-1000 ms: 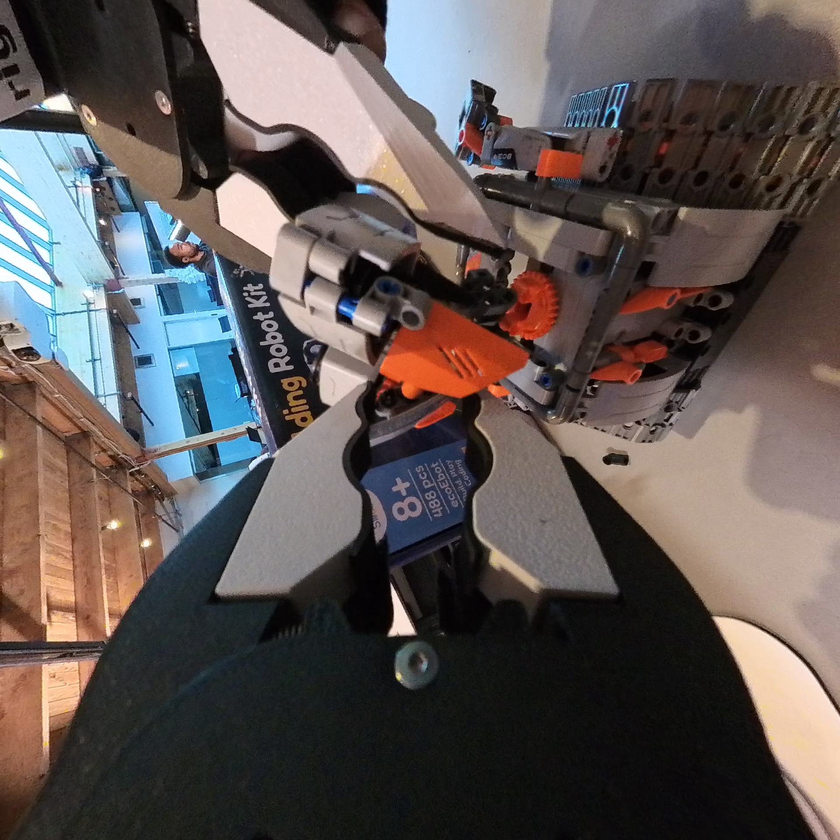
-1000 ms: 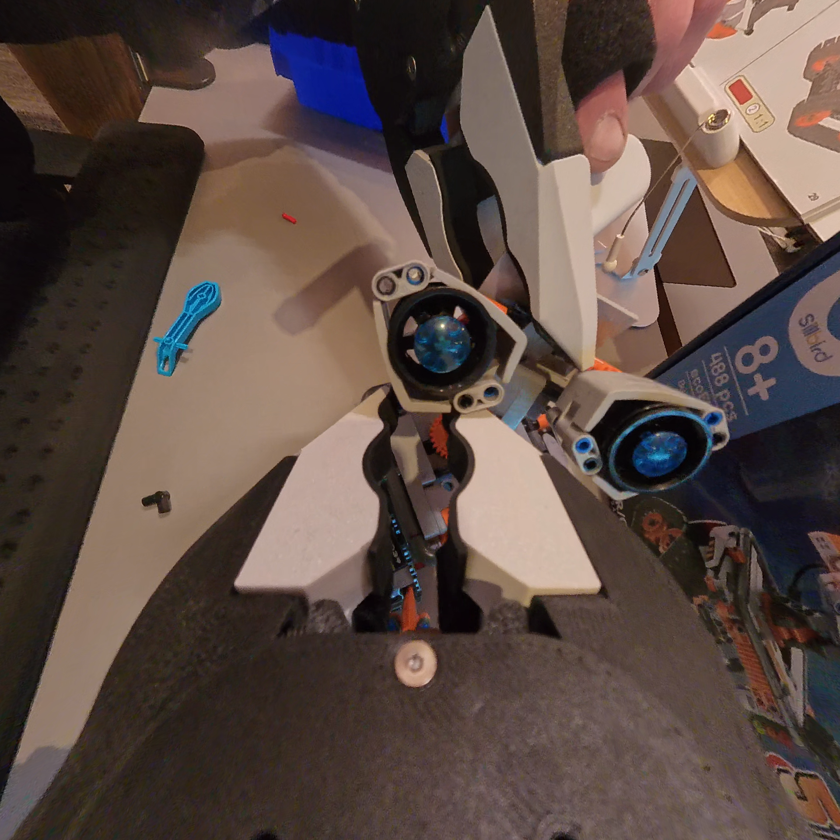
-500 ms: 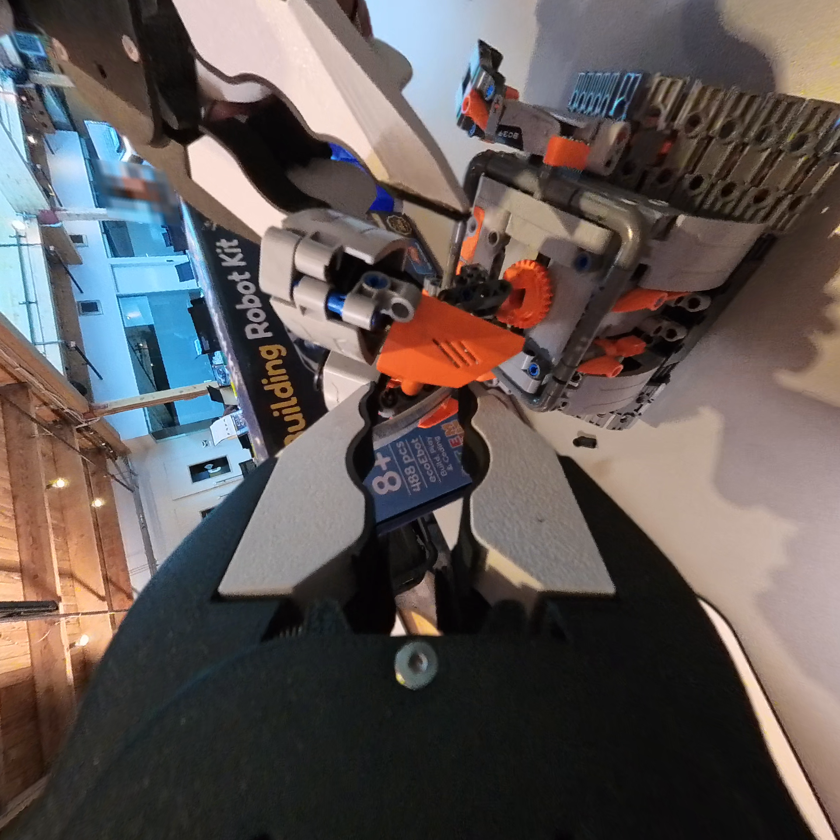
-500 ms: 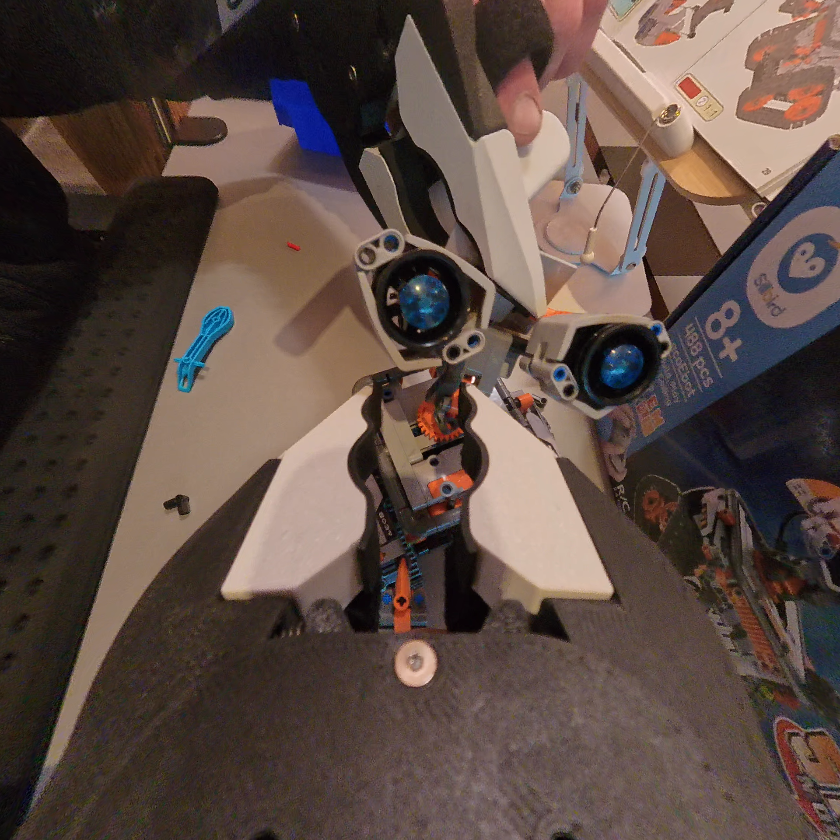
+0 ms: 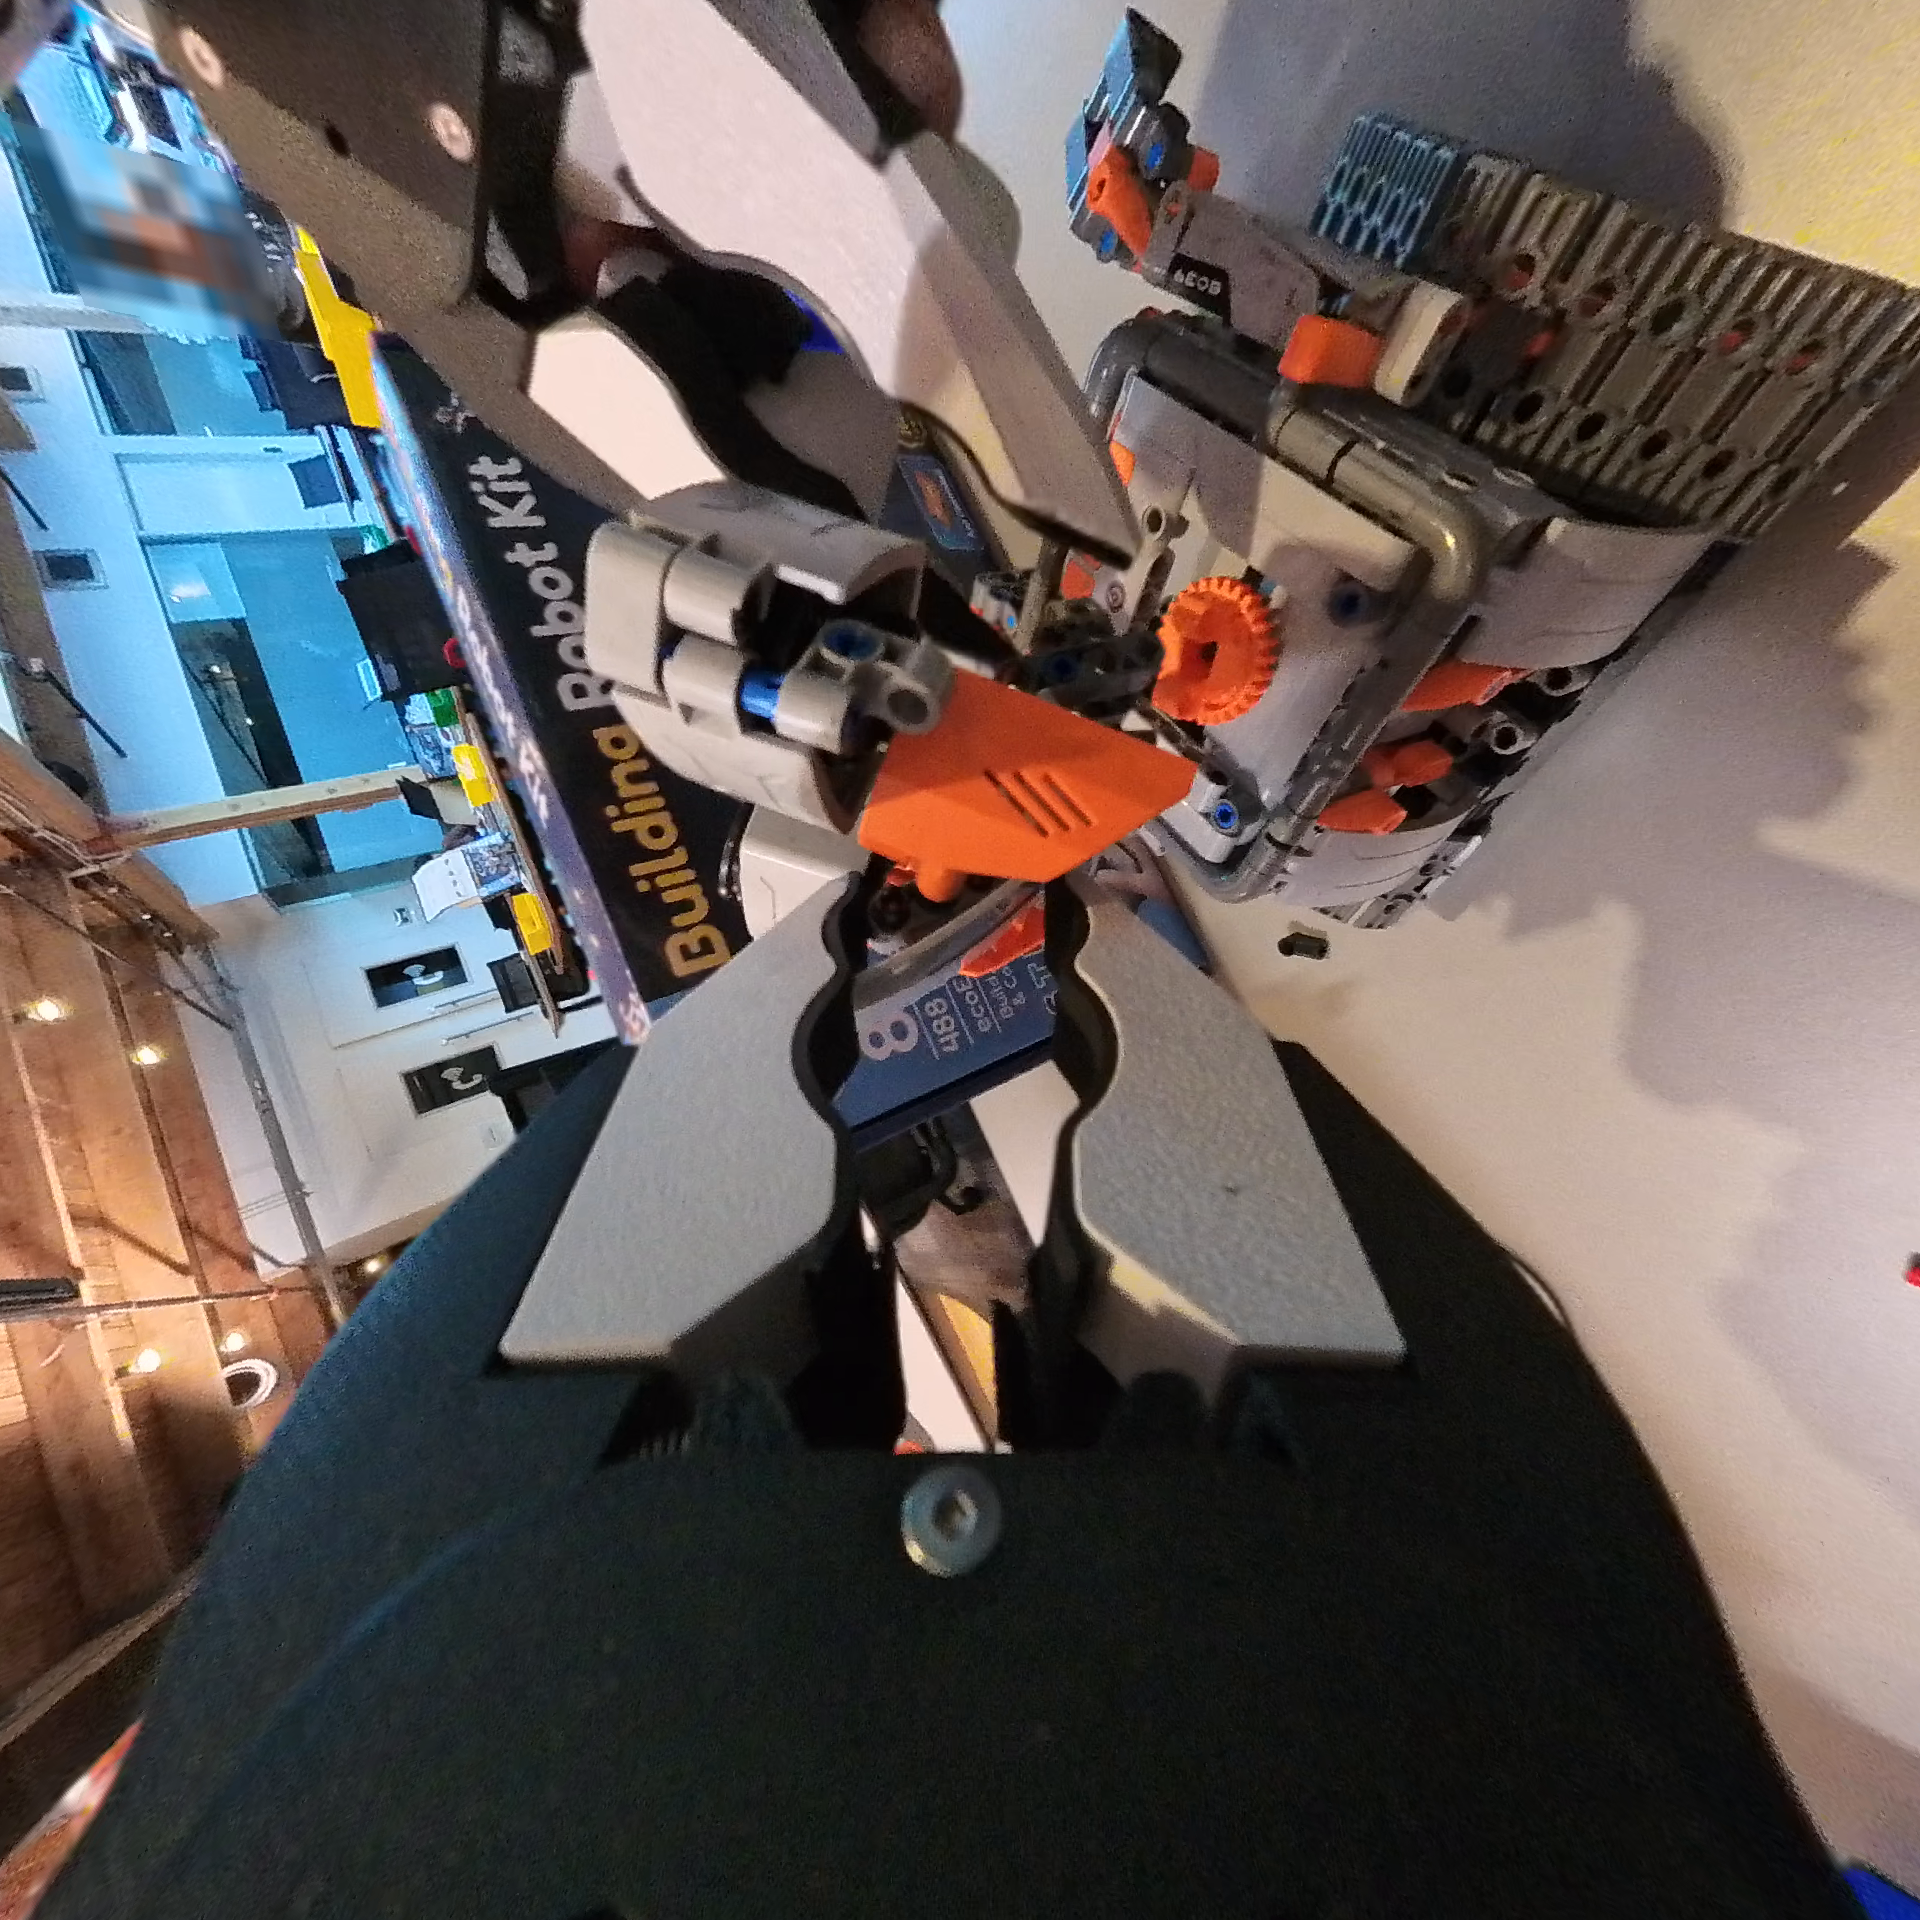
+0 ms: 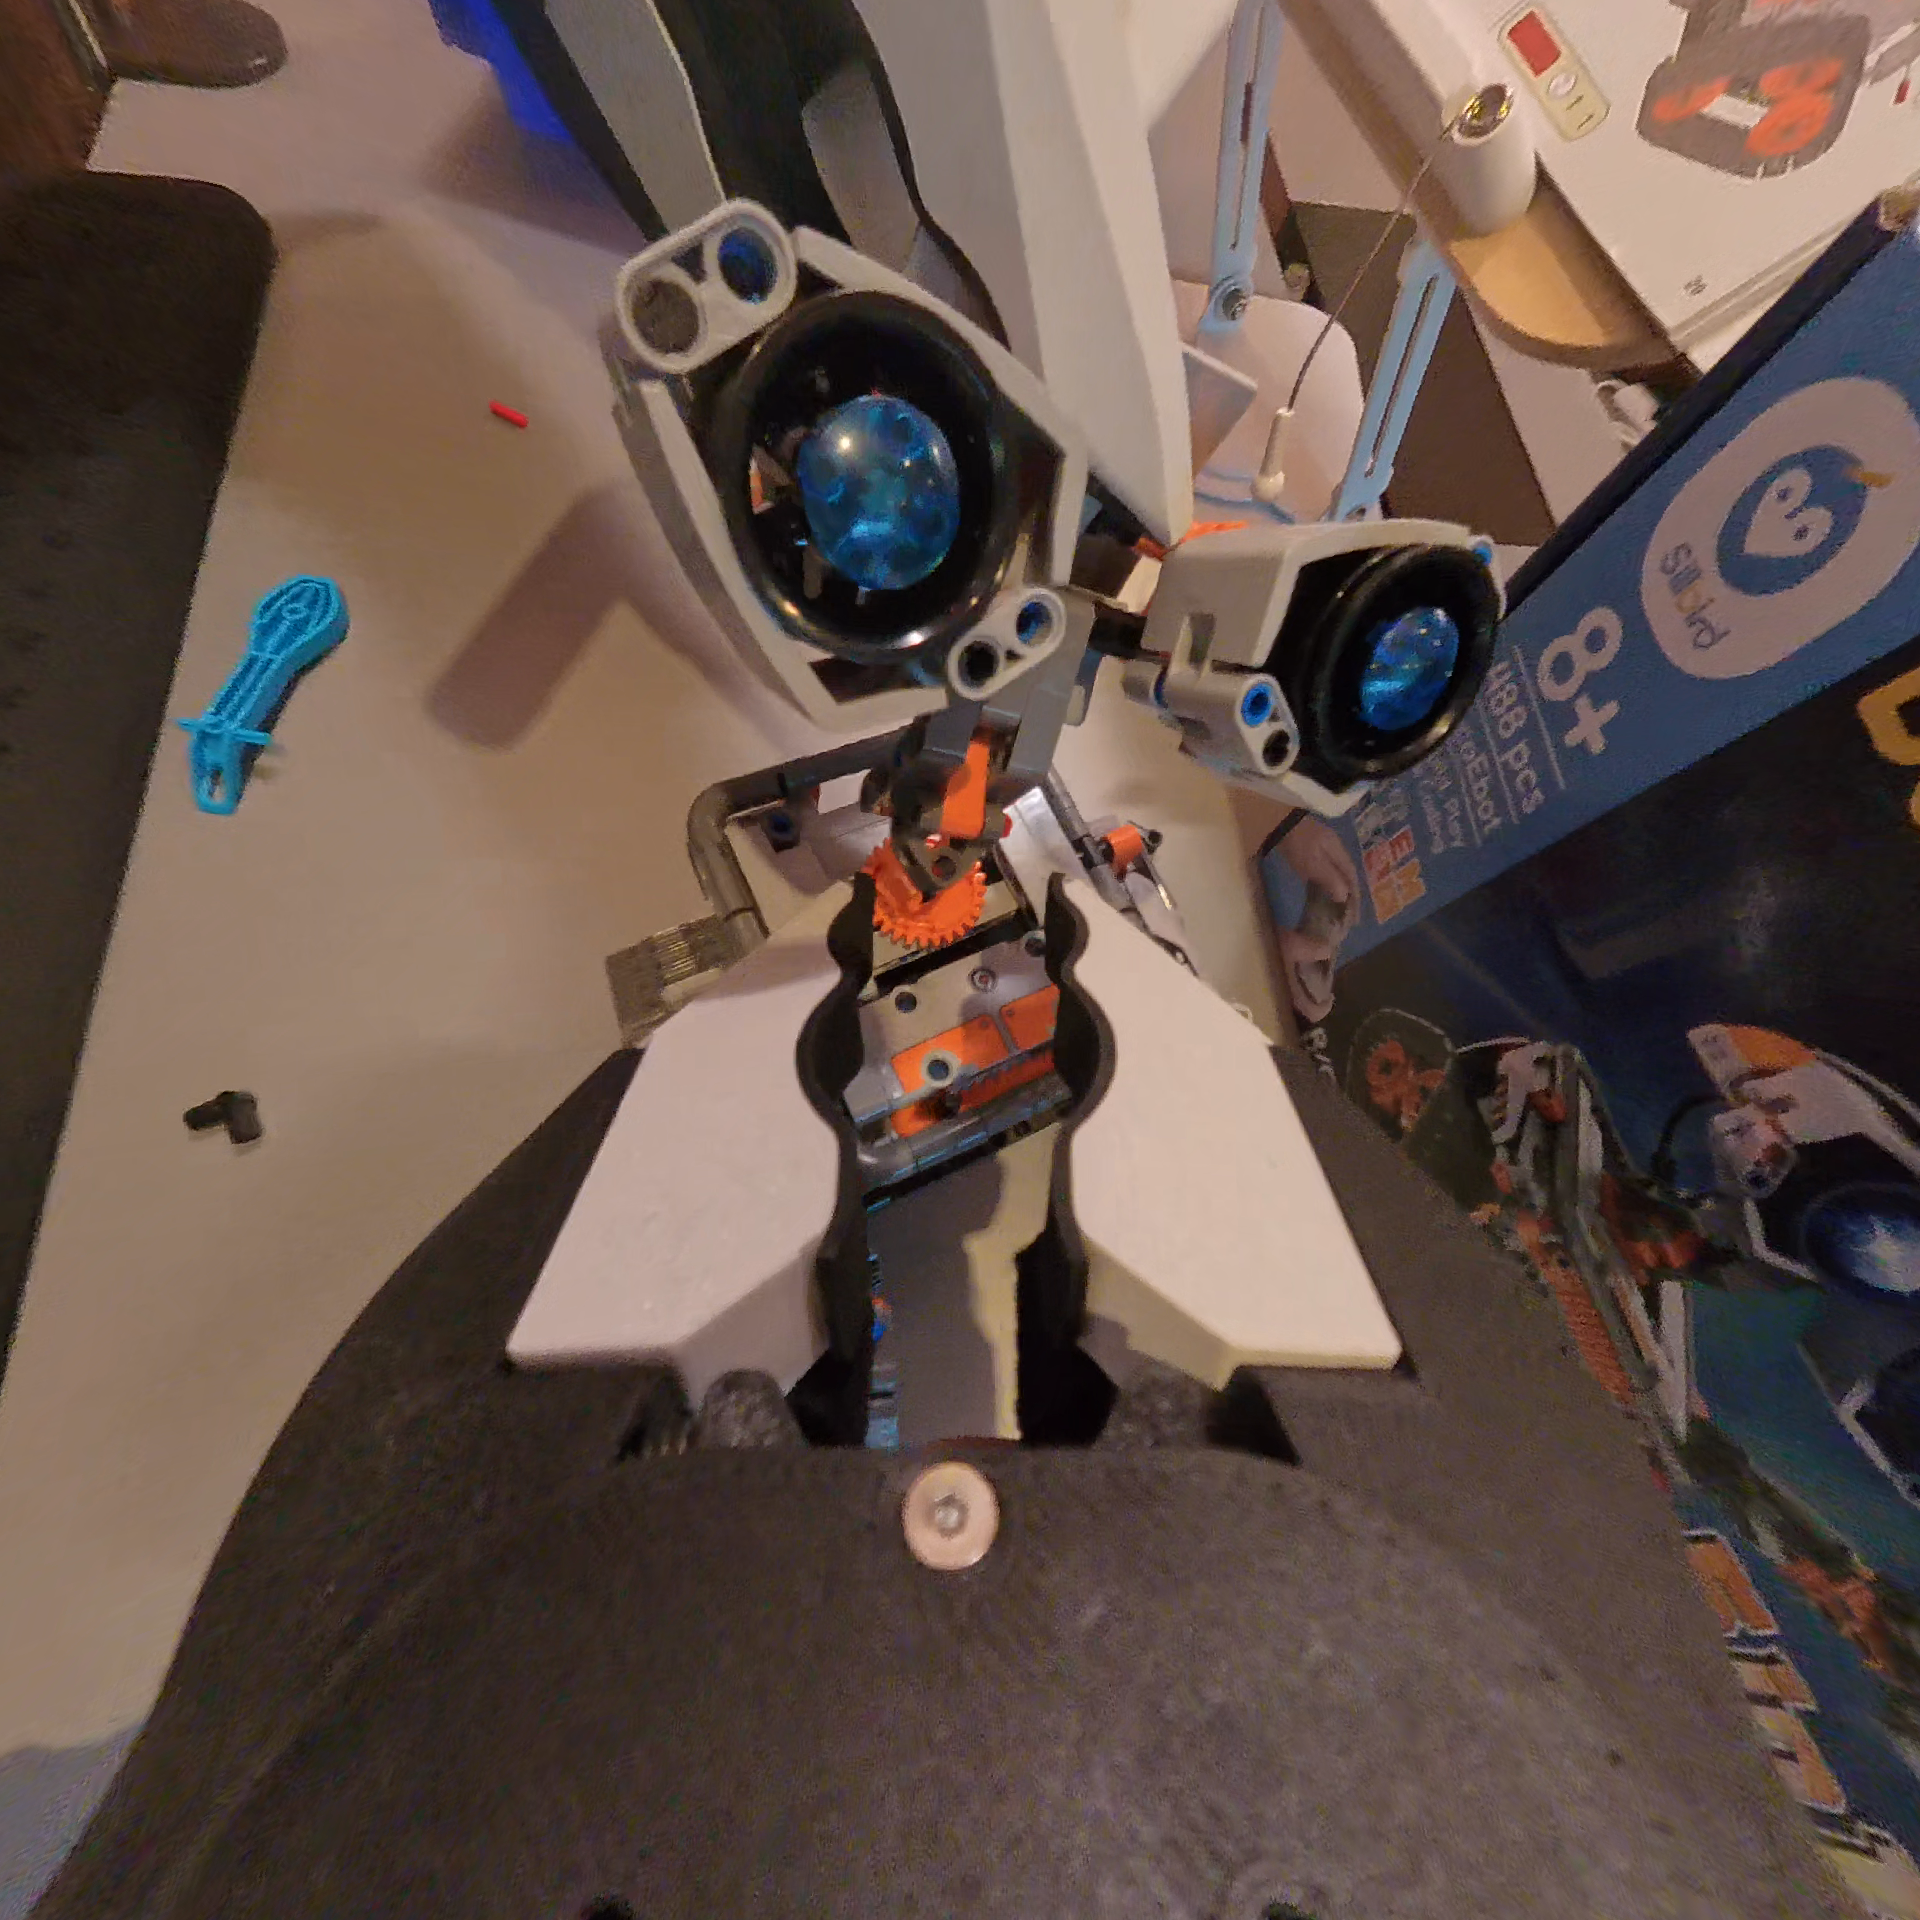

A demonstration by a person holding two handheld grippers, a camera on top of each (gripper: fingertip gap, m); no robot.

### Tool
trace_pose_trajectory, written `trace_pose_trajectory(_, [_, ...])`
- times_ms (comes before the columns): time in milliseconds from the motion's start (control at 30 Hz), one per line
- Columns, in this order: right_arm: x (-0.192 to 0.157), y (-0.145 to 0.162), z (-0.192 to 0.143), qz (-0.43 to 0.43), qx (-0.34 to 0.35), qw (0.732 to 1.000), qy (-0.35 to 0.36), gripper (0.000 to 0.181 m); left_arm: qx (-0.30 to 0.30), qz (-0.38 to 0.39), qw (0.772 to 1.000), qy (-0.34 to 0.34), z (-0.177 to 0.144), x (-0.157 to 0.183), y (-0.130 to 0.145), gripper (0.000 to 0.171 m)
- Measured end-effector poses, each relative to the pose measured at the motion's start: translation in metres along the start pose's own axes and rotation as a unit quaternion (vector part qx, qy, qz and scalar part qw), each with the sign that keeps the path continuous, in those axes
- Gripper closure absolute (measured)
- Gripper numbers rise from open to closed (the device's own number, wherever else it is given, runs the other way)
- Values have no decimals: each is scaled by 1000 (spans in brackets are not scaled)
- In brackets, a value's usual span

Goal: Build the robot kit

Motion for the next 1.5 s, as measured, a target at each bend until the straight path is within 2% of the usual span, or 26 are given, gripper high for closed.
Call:
trace_pose_trajectory(133, [5, -1, 7, -37, -8, 998, 43, 152, -10, -18, 1000, 9, -1, -1, 1, 139])
trace_pose_trajectory(333, [8, -2, 0, -55, -4, 997, 63, 161, -21, -19, 999, 19, -1, -2, 5, 139])
trace_pose_trajectory(667, [8, -2, 1, -47, 2, 997, 56, 166, -35, 1, 998, 45, 3, 4, -1, 139])
trace_pose_trajectory(1300, [4, 6, 14, -50, -18, 998, 35, 171, -159, 27, 981, 106, 4, 14, -13, 139])
trace_pose_trajectory(1500, [5, 7, 13, -47, -17, 998, 36, 171, -179, 24, 976, 119, 5, 12, -15, 139])
Point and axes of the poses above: each gripper's, where its closed fingertips meet, z out along the fingers, y out of its underside, x = y × z across the jaws, the point moved 3 cm from there along -z, back along the fingers, and after that the axes turned 4 degrees about -x, right-handed, at the moved point
